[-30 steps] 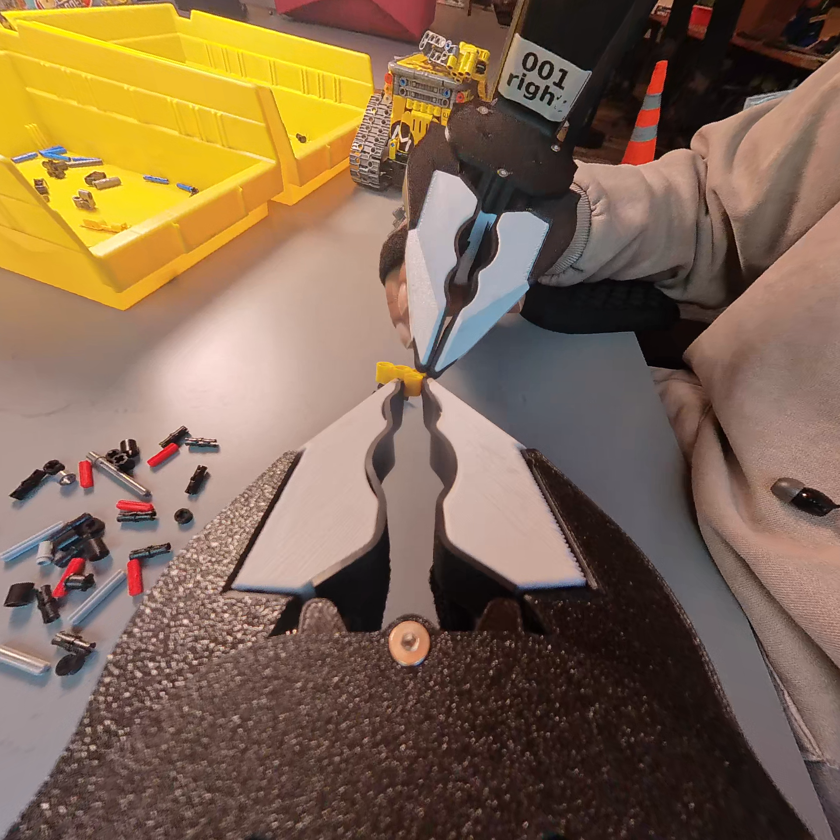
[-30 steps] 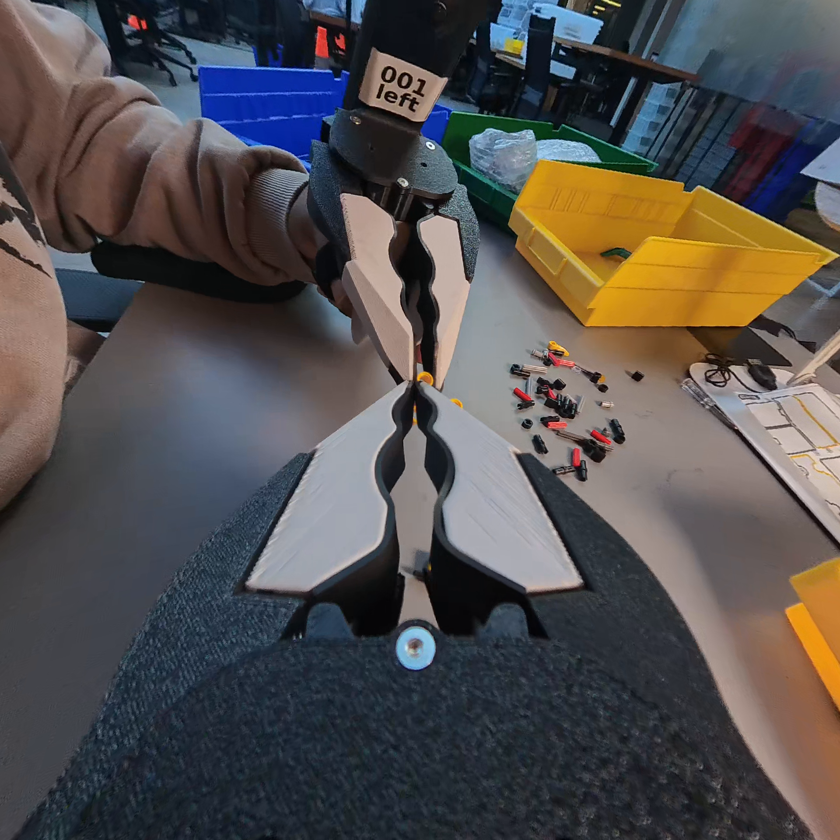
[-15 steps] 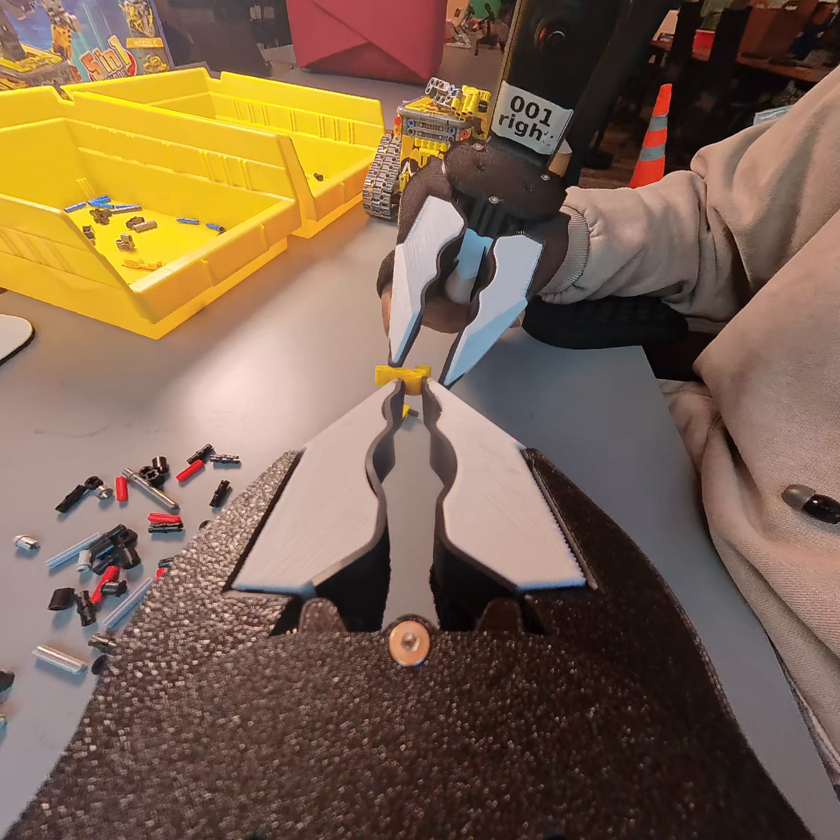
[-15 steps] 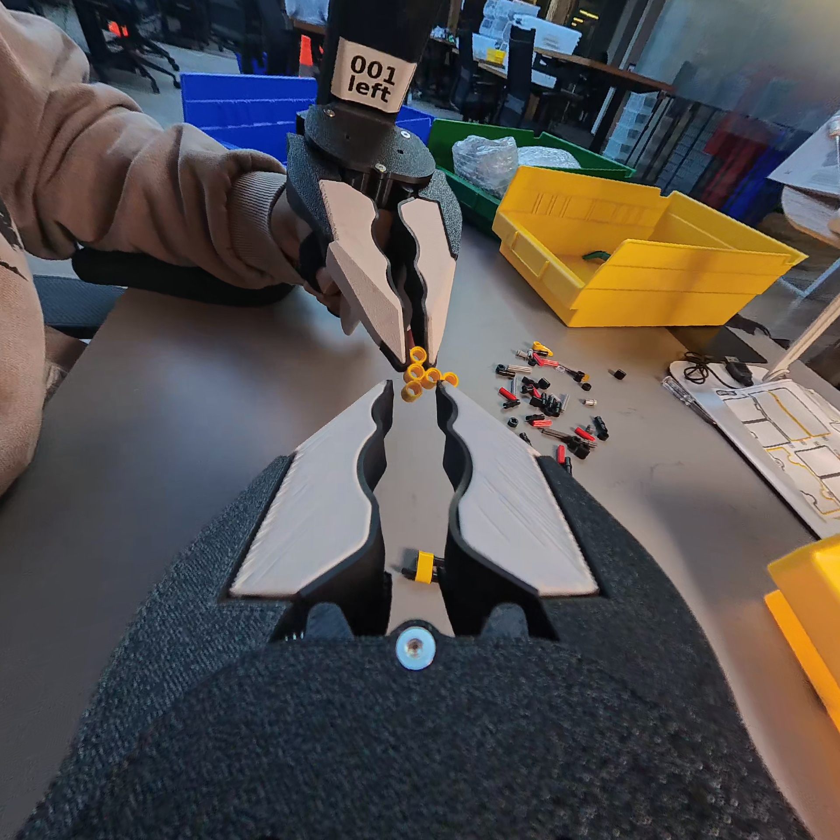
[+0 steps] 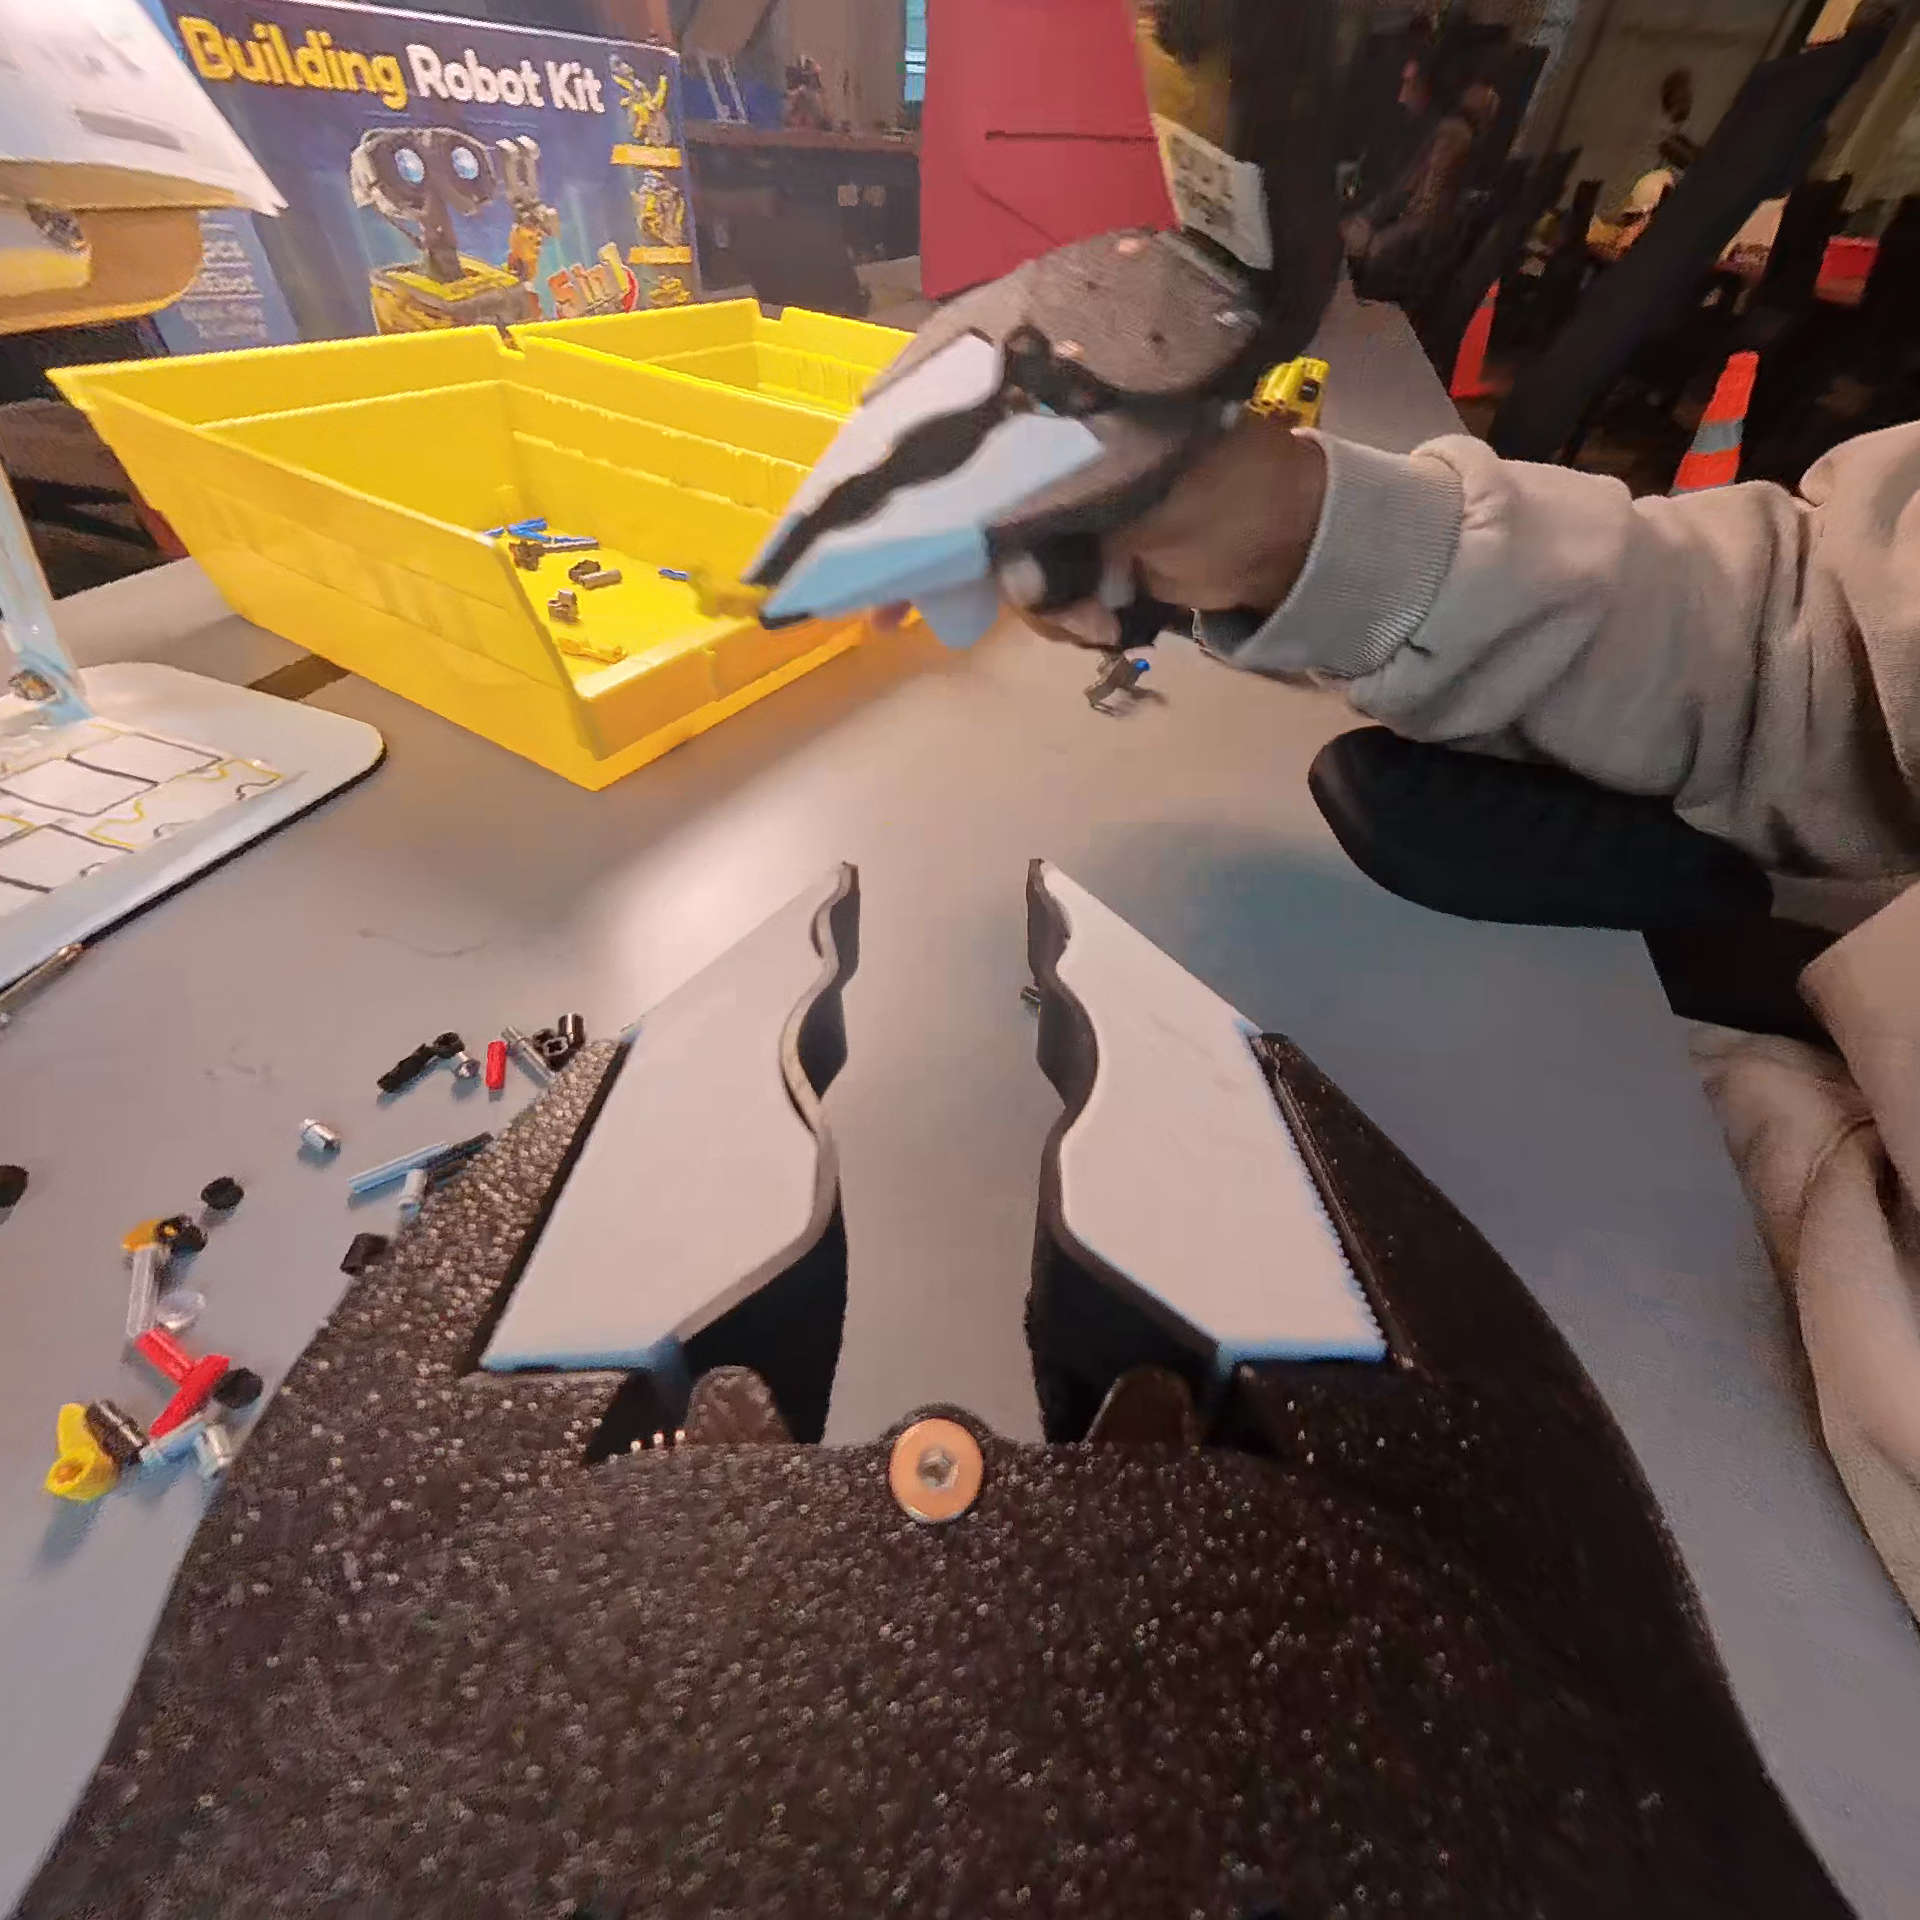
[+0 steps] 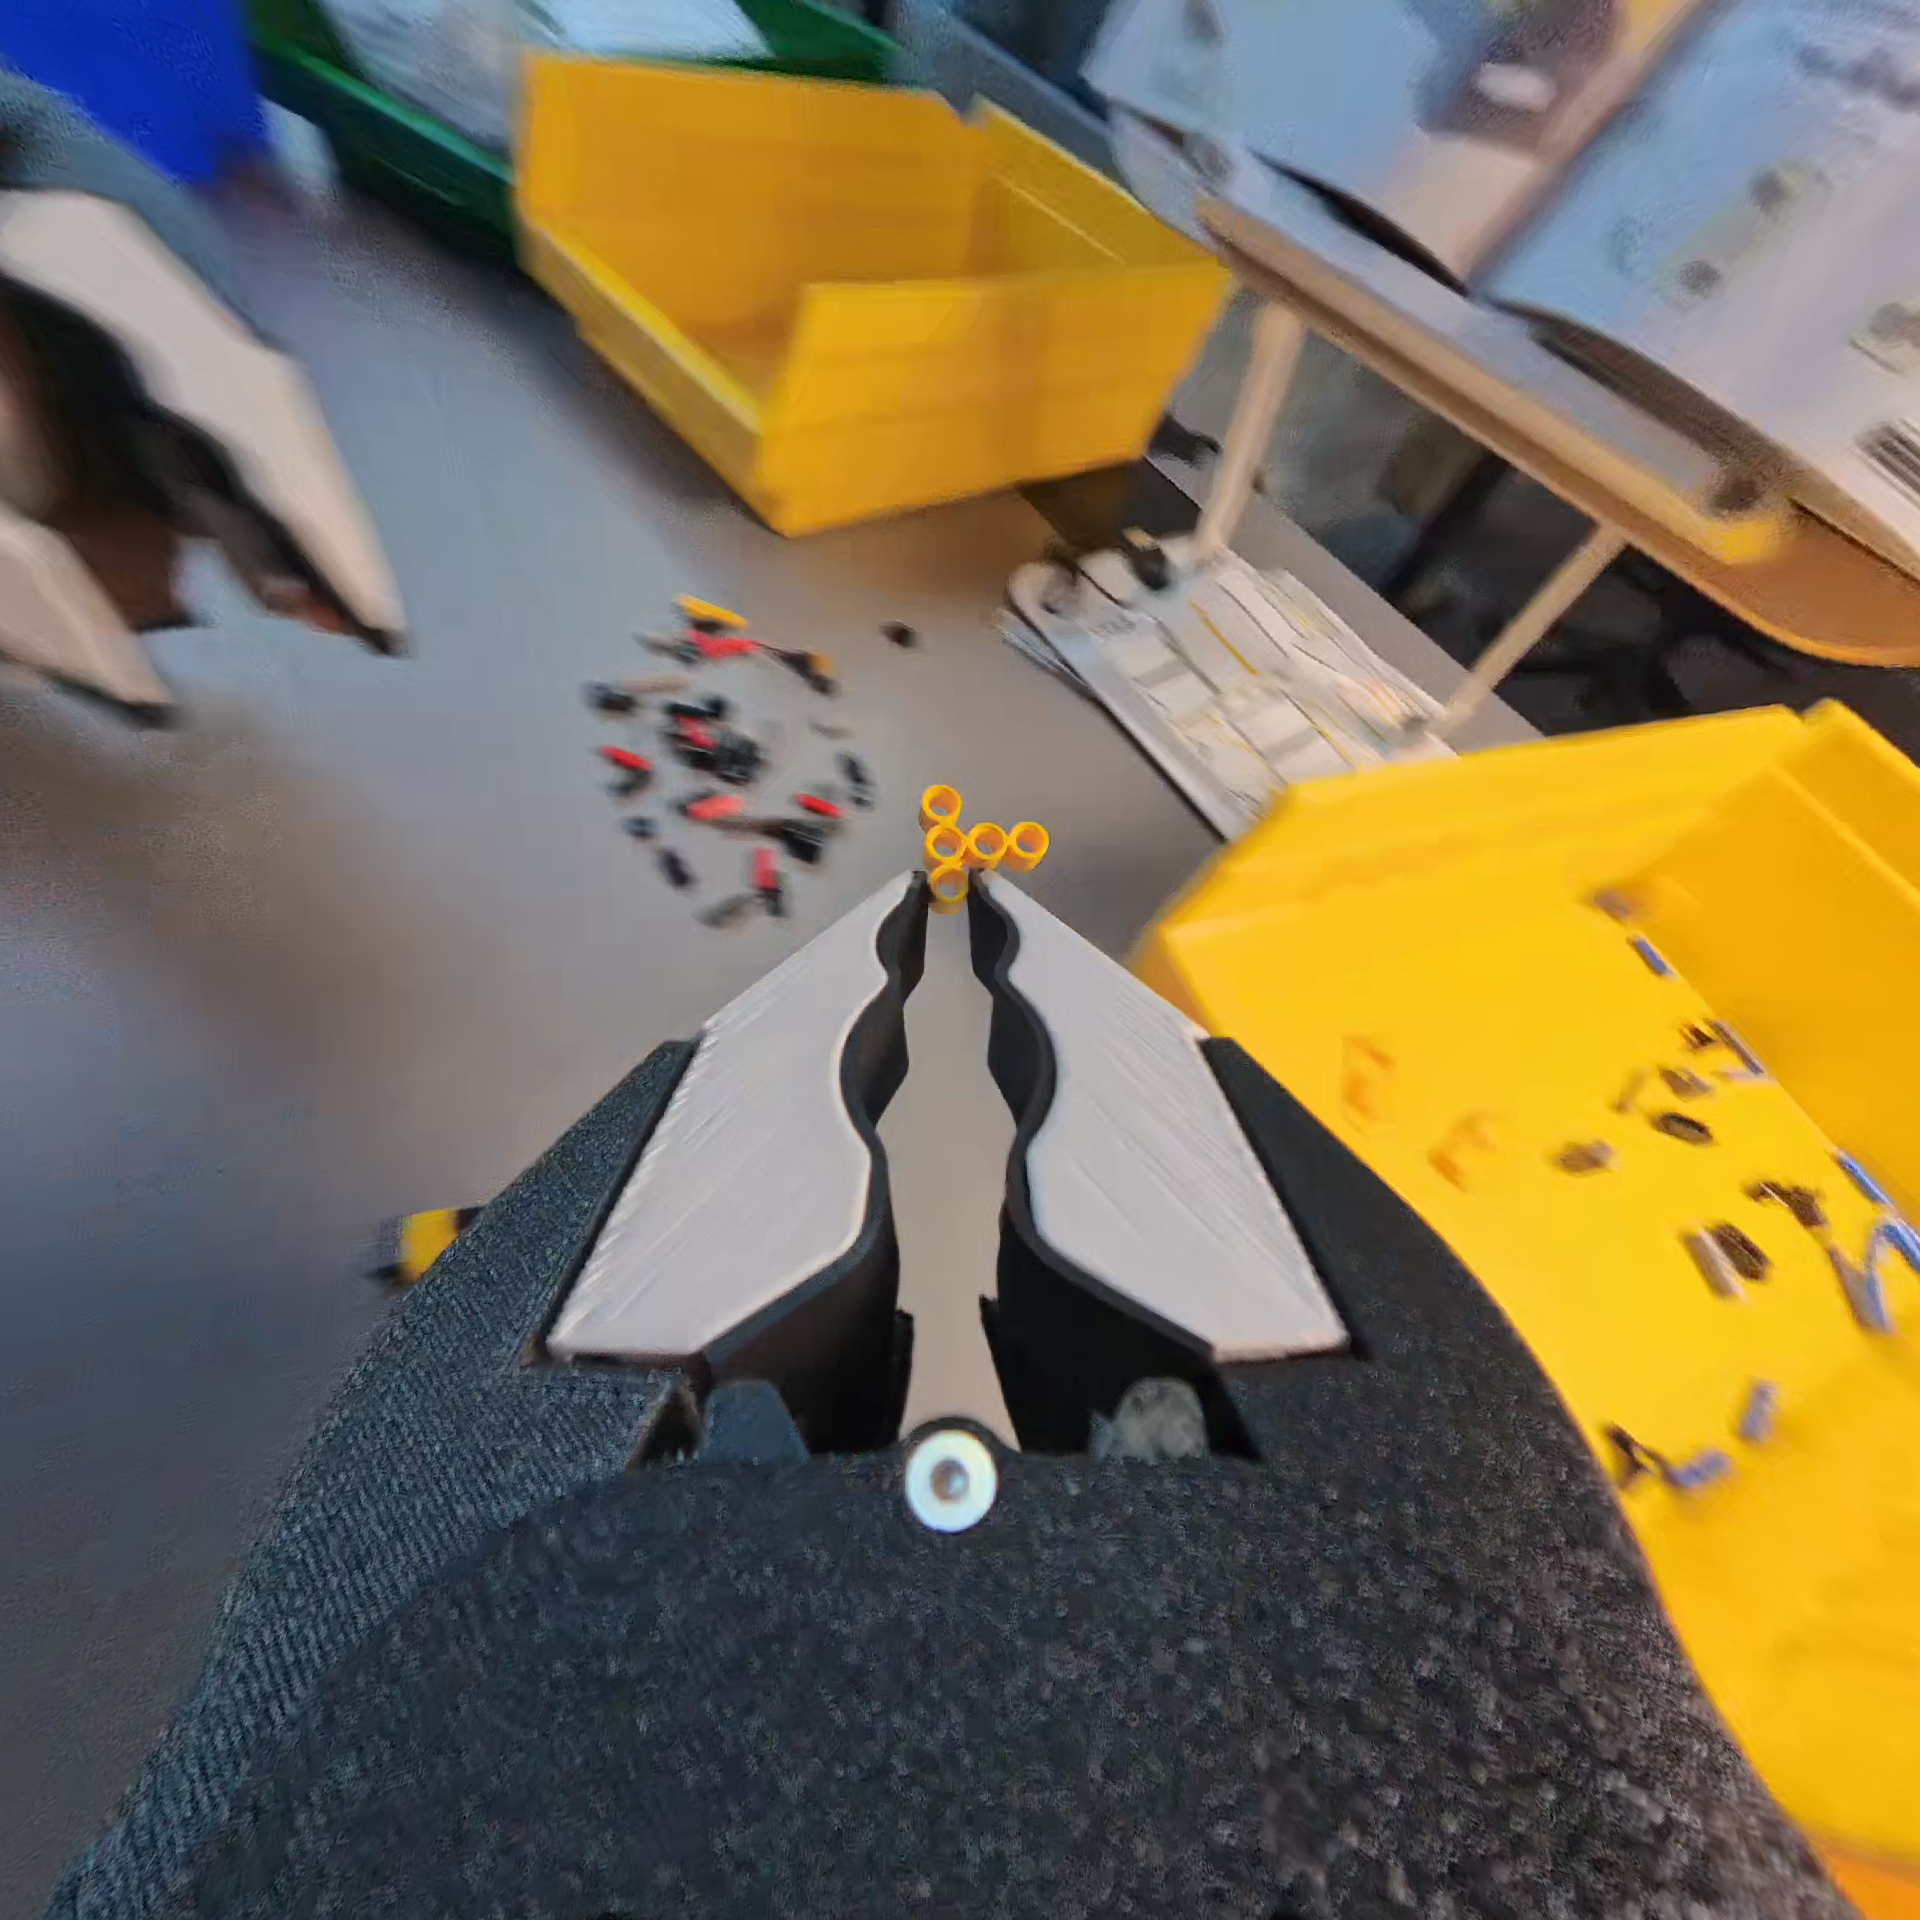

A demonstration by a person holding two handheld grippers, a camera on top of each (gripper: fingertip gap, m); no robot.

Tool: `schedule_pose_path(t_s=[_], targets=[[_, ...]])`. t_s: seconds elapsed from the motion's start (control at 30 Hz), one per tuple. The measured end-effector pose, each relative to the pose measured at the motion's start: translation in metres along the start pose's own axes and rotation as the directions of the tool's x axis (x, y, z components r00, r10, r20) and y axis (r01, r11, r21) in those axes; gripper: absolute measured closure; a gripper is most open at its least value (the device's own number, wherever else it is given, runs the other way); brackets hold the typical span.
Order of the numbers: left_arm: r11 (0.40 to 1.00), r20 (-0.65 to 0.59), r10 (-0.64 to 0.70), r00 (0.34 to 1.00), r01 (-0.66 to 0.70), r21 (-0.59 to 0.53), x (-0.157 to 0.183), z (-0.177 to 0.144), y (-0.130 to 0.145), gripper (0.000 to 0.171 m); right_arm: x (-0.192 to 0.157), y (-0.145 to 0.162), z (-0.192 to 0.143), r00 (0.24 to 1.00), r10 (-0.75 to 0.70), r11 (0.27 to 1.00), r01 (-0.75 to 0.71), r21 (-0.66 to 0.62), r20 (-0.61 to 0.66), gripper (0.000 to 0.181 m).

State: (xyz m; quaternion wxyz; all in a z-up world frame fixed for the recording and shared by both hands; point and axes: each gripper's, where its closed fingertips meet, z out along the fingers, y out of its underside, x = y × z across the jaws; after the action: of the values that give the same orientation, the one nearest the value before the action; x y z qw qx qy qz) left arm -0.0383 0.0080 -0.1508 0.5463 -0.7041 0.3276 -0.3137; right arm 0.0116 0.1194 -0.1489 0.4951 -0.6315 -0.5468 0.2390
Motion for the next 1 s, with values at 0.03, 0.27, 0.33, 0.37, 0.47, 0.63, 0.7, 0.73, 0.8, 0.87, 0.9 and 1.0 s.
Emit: schedule_pose_path(t_s=[0.03,0.27,0.33,0.37,0.47,0.63,0.7,0.73,0.8,0.87,0.9,1.0], targets=[[1.000,0.010,-0.017,1.000,0.017,0.002,-0.004,-0.001,0.000,0.139,0.039,0.010,0.006,0.996,0.035,0.996,-0.042,-0.079,-0.084,0.176],[0.996,0.083,0.007,0.997,0.000,-0.085,-0.023,0.000,0.023,0.140,0.230,0.079,0.071,0.886,0.111,0.896,-0.286,-0.341,-0.450,0.169],[0.996,0.081,0.009,0.997,-0.001,-0.090,-0.022,0.000,0.024,0.140,0.246,0.087,0.077,0.861,0.179,0.879,-0.357,-0.317,-0.476,0.160],[0.996,0.078,0.012,0.997,-0.005,-0.091,-0.021,0.000,0.023,0.140,0.250,0.084,0.076,0.850,0.204,0.881,-0.376,-0.287,-0.487,0.157],[0.997,0.074,0.022,0.997,-0.016,-0.082,-0.019,-0.001,0.019,0.139,0.247,0.058,0.056,0.835,0.231,0.918,-0.357,-0.173,-0.499,0.157],[0.997,0.077,-0.001,0.997,0.007,-0.080,-0.022,-0.003,0.018,0.138,0.166,-0.004,0.013,0.931,0.260,0.964,-0.265,0.016,-0.256,0.158],[0.996,0.088,0.007,0.996,0.001,-0.085,-0.025,-0.005,0.017,0.138,0.087,-0.011,0.002,0.969,0.244,0.970,-0.243,-0.032,0.043,0.158],[0.996,0.095,0.015,0.995,-0.006,-0.091,-0.026,-0.006,0.018,0.137,0.040,-0.008,-0.007,0.952,0.214,0.976,-0.201,-0.084,0.217,0.158],[0.995,0.112,0.041,0.993,-0.031,-0.096,-0.029,-0.008,0.017,0.138,-0.038,0.013,-0.028,0.890,0.111,0.987,-0.045,-0.157,0.443,0.157],[0.993,0.117,0.078,0.990,-0.067,-0.097,-0.029,-0.009,0.016,0.138,-0.085,0.043,-0.033,0.872,0.009,0.971,0.109,-0.212,0.490,0.157],[0.991,0.117,0.091,0.989,-0.079,-0.104,-0.029,-0.008,0.016,0.138,-0.104,0.055,-0.032,0.861,-0.001,0.961,0.142,-0.238,0.509,0.157],[0.989,0.093,0.094,0.991,-0.082,-0.121,-0.024,-0.004,0.022,0.139,-0.127,0.081,-0.018,0.877,-0.035,0.932,0.202,-0.302,0.479,0.152]])
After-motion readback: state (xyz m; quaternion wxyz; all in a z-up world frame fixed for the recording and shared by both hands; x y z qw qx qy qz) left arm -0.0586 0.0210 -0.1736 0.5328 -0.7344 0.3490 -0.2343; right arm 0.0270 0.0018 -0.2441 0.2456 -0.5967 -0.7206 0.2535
